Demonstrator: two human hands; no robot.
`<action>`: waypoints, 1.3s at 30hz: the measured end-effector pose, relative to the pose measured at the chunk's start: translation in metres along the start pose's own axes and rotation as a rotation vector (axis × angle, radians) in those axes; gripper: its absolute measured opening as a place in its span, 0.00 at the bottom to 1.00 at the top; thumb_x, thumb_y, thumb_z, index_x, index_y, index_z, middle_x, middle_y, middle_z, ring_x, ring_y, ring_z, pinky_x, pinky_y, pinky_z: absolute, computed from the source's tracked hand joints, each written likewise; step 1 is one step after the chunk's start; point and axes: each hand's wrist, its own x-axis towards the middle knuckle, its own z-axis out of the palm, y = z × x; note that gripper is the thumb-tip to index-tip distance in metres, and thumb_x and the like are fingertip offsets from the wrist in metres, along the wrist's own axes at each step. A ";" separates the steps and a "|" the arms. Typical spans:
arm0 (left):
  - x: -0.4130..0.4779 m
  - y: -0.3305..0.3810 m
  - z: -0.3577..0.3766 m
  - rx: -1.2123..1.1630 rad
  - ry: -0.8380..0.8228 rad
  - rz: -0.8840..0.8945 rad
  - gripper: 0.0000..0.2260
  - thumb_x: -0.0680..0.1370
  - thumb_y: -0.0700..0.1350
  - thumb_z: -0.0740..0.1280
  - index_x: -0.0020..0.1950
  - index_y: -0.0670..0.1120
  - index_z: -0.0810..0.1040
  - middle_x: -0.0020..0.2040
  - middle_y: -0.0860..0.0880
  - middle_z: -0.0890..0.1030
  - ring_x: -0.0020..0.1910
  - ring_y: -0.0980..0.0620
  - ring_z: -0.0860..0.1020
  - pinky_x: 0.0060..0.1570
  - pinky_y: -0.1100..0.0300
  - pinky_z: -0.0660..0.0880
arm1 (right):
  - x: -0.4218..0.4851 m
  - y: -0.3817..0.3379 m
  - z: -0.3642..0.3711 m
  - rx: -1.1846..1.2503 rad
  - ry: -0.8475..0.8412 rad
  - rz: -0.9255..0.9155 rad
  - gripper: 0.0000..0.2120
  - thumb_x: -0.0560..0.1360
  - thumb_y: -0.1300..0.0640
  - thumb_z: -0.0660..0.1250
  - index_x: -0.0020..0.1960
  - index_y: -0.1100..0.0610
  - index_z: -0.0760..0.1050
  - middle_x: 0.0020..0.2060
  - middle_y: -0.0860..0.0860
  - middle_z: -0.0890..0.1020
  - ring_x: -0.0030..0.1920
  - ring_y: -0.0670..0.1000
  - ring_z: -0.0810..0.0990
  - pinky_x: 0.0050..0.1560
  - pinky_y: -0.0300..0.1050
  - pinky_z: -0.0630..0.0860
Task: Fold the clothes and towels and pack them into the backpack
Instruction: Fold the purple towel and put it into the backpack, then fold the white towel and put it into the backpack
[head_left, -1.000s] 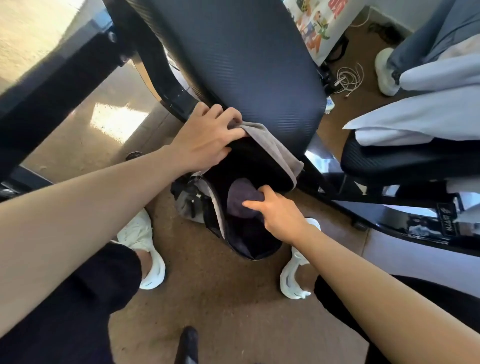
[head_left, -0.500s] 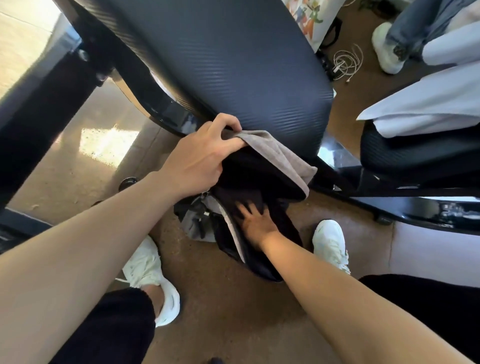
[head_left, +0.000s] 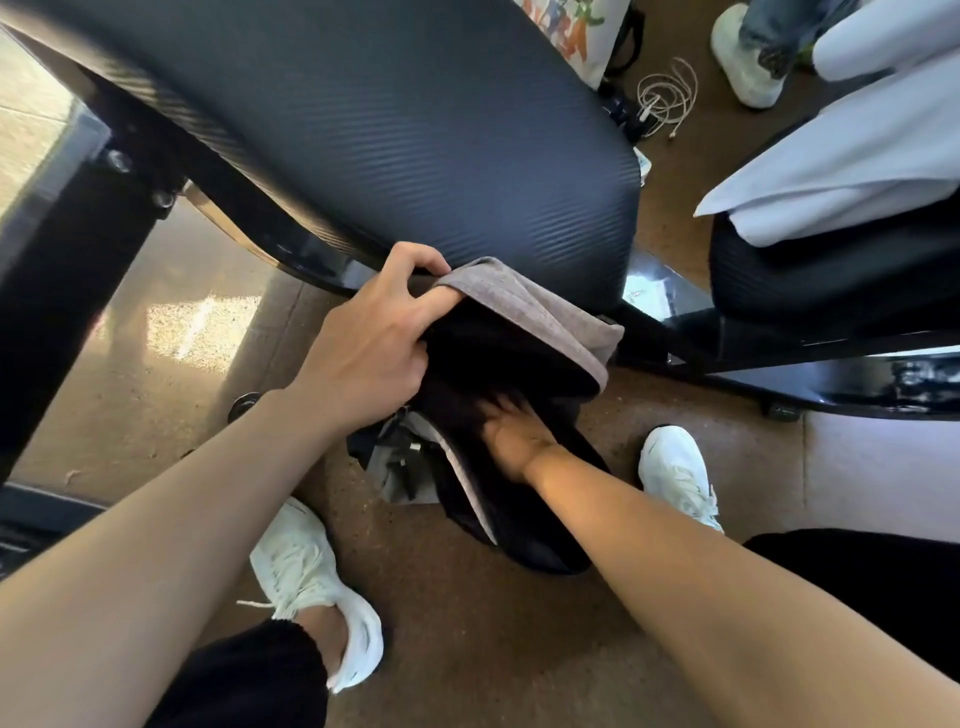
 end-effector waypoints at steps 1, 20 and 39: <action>0.001 0.000 -0.001 -0.008 -0.010 -0.003 0.26 0.71 0.32 0.67 0.67 0.50 0.72 0.68 0.50 0.65 0.50 0.46 0.76 0.30 0.47 0.77 | -0.002 0.002 -0.002 -0.002 -0.050 -0.007 0.25 0.82 0.57 0.57 0.78 0.51 0.66 0.82 0.52 0.56 0.81 0.60 0.49 0.79 0.63 0.44; -0.019 0.060 -0.046 -0.093 -0.079 -0.169 0.10 0.68 0.38 0.69 0.39 0.55 0.83 0.65 0.57 0.79 0.58 0.48 0.76 0.56 0.48 0.76 | -0.188 0.019 -0.079 0.320 0.182 -0.108 0.14 0.80 0.57 0.63 0.64 0.49 0.79 0.60 0.47 0.81 0.62 0.52 0.77 0.61 0.51 0.75; 0.078 0.283 -0.038 -0.641 -0.105 -0.210 0.13 0.77 0.35 0.70 0.45 0.54 0.85 0.44 0.56 0.87 0.44 0.61 0.83 0.49 0.62 0.78 | -0.362 0.207 -0.150 1.165 1.535 0.838 0.29 0.73 0.55 0.76 0.70 0.49 0.68 0.67 0.51 0.69 0.46 0.39 0.79 0.53 0.28 0.73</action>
